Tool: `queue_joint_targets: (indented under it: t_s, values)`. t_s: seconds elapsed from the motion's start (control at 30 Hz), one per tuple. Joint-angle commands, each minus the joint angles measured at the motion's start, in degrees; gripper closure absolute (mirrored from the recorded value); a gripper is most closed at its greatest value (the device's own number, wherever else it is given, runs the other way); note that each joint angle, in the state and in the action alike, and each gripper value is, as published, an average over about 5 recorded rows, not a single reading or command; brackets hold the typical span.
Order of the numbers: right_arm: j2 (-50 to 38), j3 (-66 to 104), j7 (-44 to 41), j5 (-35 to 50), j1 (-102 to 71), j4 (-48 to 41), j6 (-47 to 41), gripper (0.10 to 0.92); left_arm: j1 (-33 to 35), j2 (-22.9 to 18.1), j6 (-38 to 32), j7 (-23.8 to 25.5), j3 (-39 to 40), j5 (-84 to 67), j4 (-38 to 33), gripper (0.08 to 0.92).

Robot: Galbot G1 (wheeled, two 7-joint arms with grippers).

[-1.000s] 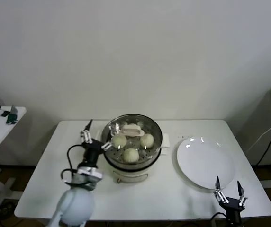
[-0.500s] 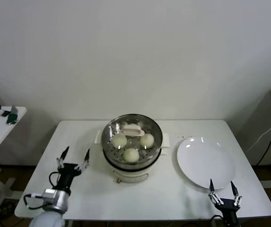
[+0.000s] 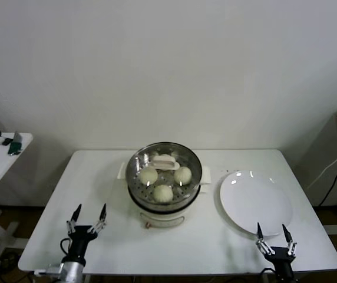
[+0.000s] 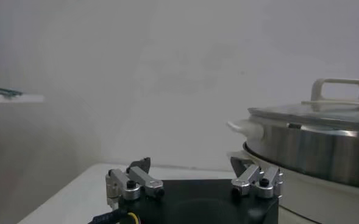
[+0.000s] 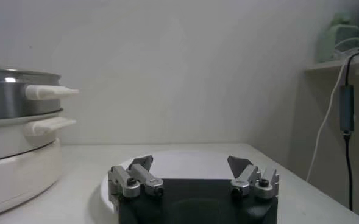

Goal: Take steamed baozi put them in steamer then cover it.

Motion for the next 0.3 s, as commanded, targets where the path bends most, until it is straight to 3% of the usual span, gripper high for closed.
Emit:
queue_joint_targets:
  t_s: [0.03,0.3]
  values:
    - [-0.2,-0.1,-0.5,0.1,0.1,0.0,-0.3,0.203,1.6,-0.8,-3.2,0.9,-0.4,-2.6,1.5,0.177]
    - [-0.1,-0.3,-0.6,0.0,0.3,-0.1,-0.4,0.203,1.7,-0.8,-2.8,1.1,-0.2,-2.6,0.6,0.177]
